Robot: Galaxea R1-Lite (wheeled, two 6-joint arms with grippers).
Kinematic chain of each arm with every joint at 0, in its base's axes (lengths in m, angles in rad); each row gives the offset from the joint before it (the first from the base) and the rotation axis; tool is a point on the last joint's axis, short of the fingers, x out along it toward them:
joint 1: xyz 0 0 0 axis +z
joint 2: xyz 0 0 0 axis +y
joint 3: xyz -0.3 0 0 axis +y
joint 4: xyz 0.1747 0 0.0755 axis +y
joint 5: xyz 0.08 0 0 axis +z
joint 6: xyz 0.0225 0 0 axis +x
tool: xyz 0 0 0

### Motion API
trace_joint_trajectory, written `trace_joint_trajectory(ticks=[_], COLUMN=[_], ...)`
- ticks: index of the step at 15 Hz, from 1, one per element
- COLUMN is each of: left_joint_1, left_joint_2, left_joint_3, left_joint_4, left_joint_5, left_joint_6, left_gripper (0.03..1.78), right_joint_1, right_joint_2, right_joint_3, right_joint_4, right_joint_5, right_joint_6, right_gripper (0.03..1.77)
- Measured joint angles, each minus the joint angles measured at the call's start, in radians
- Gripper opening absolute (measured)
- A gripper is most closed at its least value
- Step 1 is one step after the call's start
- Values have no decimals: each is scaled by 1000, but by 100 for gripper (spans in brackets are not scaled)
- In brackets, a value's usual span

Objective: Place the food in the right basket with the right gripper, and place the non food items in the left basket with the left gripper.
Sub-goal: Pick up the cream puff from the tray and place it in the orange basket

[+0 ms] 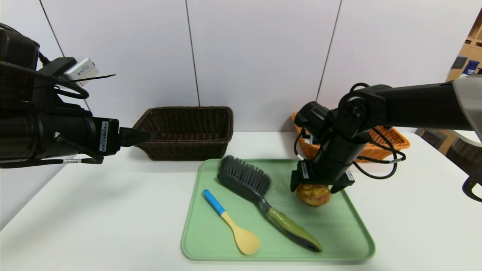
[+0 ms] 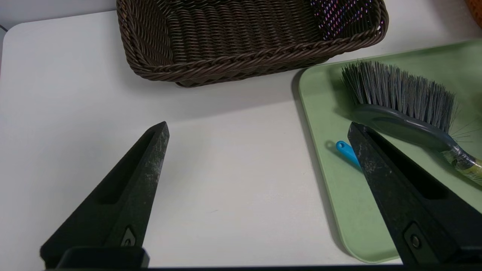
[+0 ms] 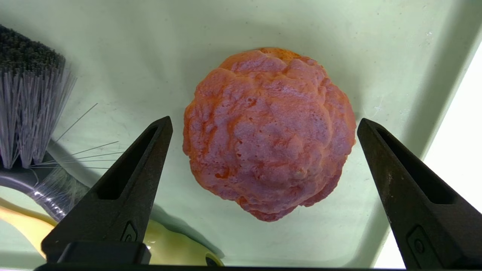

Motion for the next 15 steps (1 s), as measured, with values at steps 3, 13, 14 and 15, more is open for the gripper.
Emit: trace_joint_trajectory(ticks=[3,13,14,15], left_joint_1=[0,-3,-3,-3], left_joint_2=[0,2,2,2], left_joint_3=[0,-23,-23,-23], left_joint_4=[0,2,2,2], left_joint_5=[0,1,1,1], left_joint_6=[0,0,0,0], left_gripper=[169,169,169,169], right_joint_1=[0,5,6,6], right_joint_2=[0,2,3,4], right_joint_3=[-9,-11,-11,-9], right_joint_4=[1,1,2,6], right_joint_5=[1,3,5,7], right_joint_6=[4,3,2,3], right_gripper=[170,100,94,89])
